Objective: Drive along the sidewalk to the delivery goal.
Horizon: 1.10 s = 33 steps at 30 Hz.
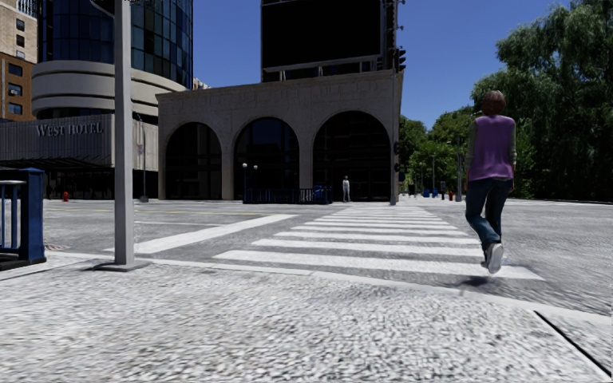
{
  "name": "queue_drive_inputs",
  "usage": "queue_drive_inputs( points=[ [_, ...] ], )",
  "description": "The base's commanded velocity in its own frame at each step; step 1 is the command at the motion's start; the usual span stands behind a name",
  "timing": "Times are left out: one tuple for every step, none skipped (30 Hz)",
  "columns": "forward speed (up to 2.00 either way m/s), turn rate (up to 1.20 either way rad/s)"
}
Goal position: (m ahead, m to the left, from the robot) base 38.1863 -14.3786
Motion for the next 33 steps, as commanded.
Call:
queue_drive_inputs(
  points=[
    [2.00,0.00],
    [2.00,0.00],
    [2.00,0.00],
    [2.00,0.00],
    [2.00,0.00],
    [2.00,0.00],
    [2.00,0.00],
    [2.00,0.00],
    [2.00,0.00],
    [2.00,0.00],
    [2.00,0.00],
    [2.00,0.00],
    [2.00,0.00],
    [2.00,0.00],
    [2.00,0.00],
    [2.00,0.00],
    [2.00,0.00],
    [2.00,0.00],
    [2.00,0.00],
    [2.00,0.00],
    [2.00,0.00],
    [2.00,0.00],
    [2.00,0.00],
    [2.00,0.00],
    [2.00,0.00],
    [2.00,0.00],
    [2.00,0.00],
    [2.00,0.00],
    [2.00,0.00],
    [2.00,0.00],
    [2.00,0.00],
    [2.00,0.00],
    [2.00,0.00]
  ],
)
